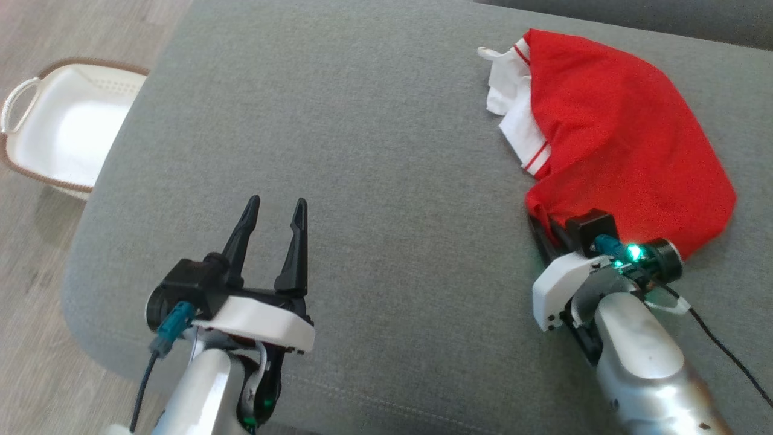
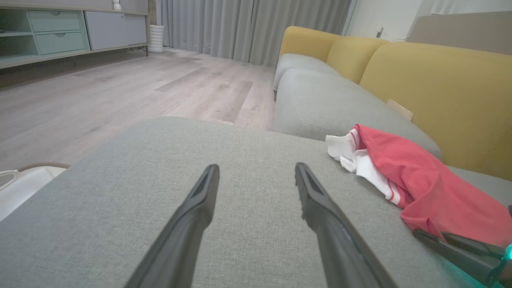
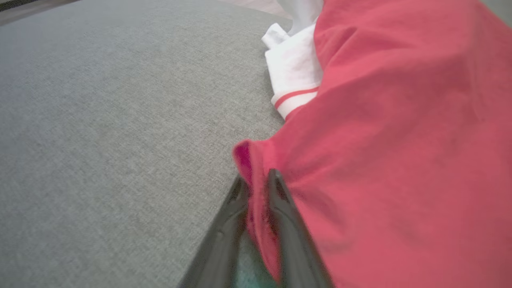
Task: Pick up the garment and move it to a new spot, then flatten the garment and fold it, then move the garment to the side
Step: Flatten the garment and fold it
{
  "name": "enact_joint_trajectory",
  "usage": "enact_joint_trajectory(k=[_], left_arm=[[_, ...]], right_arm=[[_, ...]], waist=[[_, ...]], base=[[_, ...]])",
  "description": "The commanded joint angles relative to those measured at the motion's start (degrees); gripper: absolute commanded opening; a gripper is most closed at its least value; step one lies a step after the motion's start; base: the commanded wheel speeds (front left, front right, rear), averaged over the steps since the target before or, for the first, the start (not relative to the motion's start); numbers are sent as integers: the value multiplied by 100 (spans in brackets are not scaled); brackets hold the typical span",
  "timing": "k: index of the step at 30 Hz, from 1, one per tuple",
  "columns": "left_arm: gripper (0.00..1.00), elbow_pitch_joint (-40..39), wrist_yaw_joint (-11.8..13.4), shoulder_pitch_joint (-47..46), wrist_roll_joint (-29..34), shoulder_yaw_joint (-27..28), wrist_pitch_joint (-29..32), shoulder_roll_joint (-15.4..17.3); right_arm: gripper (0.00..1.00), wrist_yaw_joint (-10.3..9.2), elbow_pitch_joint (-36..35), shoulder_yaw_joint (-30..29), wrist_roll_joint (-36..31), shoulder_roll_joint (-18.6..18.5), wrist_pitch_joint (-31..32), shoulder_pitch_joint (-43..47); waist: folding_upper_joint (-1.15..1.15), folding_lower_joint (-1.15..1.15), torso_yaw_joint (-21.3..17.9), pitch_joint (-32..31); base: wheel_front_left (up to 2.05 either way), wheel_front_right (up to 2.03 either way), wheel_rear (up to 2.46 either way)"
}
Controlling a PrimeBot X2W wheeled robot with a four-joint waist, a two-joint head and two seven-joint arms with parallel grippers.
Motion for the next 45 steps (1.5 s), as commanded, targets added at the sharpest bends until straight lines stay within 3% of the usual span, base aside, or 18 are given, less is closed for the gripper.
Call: enact_joint_trajectory(k=[1,7,11,14,18,23,27,31,32,33,38,45], left_arm=[[100,-185,36,-286,-29,157,-69,19],[100,-128,33,-298,-40,135,-69,19],[100,-98,42,-226,-62,139,-69,18],[100,-88,52,-127,-51,209,-69,18],[100,-113,42,-5,-24,314,-69,18],[100,-148,27,74,-25,364,-69,18],[100,-159,11,39,-46,294,-69,18],[100,-140,10,8,-70,261,-69,18],[100,-133,9,5,-74,254,-69,18],[100,-127,9,1,-74,247,-69,18],[100,-105,10,-9,-70,247,-69,18],[100,-95,-3,-18,-35,300,-69,18]], right_arm=[[0,-5,-52,211,95,20,-81,-84],[0,-5,-399,1073,851,21,-587,-369],[0,-5,-1086,1672,1591,21,-825,-686],[0,-5,-1656,1751,2000,21,-892,-936],[0,-5,-2137,1285,2160,-63,-720,-1027],[0,-5,-2446,94,2287,-539,-252,-681],[0,-5,-2182,-1183,2098,-903,214,-243],[0,-5,-1771,-1888,1739,-884,476,28],[62,-5,-1671,-2036,1595,-863,516,65],[100,-5,-1587,-2192,1434,-841,530,85],[100,-5,-1510,-2481,920,-640,372,40],[100,-5,-2046,-2014,704,-336,-100,85]], waist=[[0,0,-50,-31],[0,0,-210,-221],[0,0,-321,-411],[0,0,-449,-540],[0,0,-650,-662],[0,0,-865,-744],[0,0,-960,-706],[0,0,-994,-654],[0,0,-1000,-643],[0,0,-1006,-634],[0,0,-1027,-634],[0,0,-1122,-733]], base=[[0,0,0],[0,0,0],[0,0,0],[0,0,0],[0,0,0],[0,0,0],[0,0,0],[0,0,0],[0,0,0],[0,0,0],[0,0,0],[0,0,0]])
